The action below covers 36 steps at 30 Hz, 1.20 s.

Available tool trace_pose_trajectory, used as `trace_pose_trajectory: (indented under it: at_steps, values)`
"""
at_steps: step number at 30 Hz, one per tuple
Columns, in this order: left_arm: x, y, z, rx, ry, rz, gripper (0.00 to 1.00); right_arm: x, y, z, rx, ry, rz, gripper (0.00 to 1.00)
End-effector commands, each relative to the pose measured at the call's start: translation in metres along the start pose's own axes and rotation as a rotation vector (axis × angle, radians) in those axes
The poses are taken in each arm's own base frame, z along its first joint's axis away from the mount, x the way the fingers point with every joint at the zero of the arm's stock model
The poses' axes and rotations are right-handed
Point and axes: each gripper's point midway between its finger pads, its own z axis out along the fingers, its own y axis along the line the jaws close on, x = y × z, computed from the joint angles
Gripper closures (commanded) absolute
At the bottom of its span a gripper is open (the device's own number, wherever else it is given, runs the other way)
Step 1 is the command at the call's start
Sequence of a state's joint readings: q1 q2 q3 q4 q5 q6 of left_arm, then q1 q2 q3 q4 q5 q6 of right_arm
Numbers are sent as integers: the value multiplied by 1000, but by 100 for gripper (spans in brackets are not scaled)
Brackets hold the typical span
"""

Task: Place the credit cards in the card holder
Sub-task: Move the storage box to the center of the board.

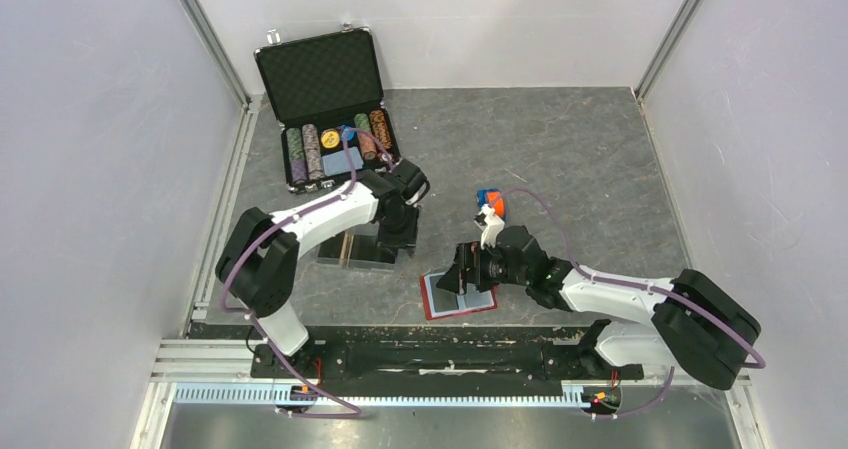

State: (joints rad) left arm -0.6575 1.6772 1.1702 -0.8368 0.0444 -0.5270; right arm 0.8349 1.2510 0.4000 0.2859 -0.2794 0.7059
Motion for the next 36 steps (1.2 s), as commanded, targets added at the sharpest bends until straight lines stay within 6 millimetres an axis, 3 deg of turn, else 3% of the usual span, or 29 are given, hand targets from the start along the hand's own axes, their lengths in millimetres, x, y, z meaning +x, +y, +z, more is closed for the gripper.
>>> trace_pose_trajectory:
  at_steps: [1,7,11,16,20,26,29,32,36]
  values:
    - [-17,-53,-2,129,-50,43,56,-8,-3,-7,1,-43,-2,10]
    - [-29,-106,2,246,-42,57,55,-12,-11,-14,17,-60,-6,8]
    - [-42,-140,-7,384,-65,45,53,-15,-12,-18,16,-64,-15,6]
    - [-51,-141,-37,484,-141,64,40,-23,-4,-19,1,-64,-41,3]
    - [-55,-113,-62,612,-181,-19,39,-37,8,-14,-10,-48,-73,3]
    - [-46,-36,-80,645,-237,-156,40,-60,30,-3,-25,-40,-122,7]
    - [-35,10,-83,528,-255,-200,41,-71,40,3,-29,-40,-139,11]
    - [-23,56,-88,275,-282,-197,42,-78,44,10,-23,-37,-150,13]
    - [-9,93,-90,62,-264,-197,42,-88,55,22,-43,-36,-156,15]
